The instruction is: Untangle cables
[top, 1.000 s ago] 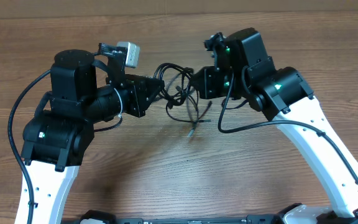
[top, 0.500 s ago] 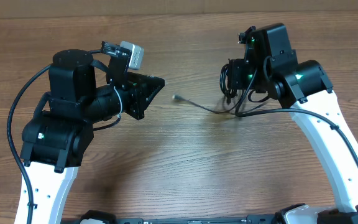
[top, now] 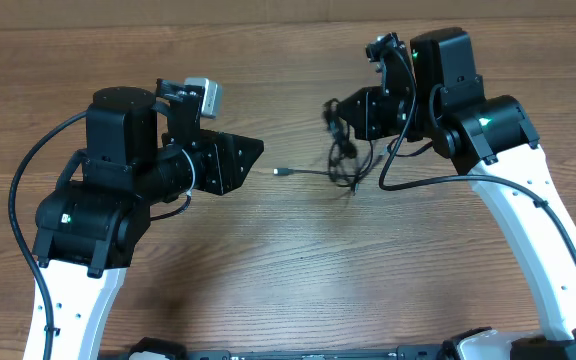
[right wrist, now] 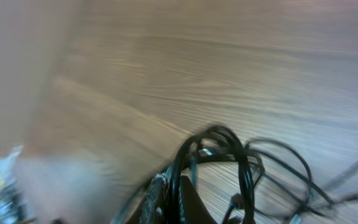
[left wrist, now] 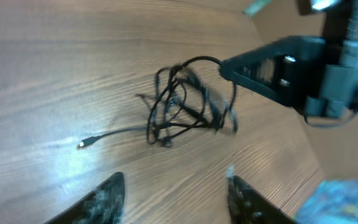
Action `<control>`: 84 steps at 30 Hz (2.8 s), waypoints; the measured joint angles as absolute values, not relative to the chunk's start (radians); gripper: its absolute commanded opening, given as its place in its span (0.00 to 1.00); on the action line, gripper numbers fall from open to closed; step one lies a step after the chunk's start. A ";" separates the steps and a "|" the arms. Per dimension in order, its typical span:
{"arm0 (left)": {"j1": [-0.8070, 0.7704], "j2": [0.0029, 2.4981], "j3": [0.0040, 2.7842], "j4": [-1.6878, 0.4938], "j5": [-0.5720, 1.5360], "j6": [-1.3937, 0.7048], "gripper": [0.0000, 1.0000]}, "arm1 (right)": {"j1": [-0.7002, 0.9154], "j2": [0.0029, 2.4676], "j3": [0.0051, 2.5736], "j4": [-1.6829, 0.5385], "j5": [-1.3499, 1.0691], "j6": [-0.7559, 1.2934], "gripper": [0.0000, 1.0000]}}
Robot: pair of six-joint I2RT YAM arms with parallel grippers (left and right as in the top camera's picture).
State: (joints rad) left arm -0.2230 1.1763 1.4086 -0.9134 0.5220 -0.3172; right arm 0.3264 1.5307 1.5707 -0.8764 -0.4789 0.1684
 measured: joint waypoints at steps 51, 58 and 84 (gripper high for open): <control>-0.289 1.773 1.207 -1.087 0.212 -0.608 0.79 | 0.281 1.531 1.573 -1.075 -0.126 0.152 1.00; -0.289 1.818 1.184 -1.056 0.194 -0.641 0.71 | 0.281 1.531 1.573 -1.074 -0.126 0.153 1.00; -0.316 1.834 1.139 -0.908 0.159 -0.678 0.58 | 0.281 1.531 1.573 -1.074 -0.126 0.153 1.00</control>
State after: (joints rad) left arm -0.3157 1.8339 1.1393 -0.9085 0.1593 -0.6785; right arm 0.2813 1.5307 1.5726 -1.0744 -0.1265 0.1532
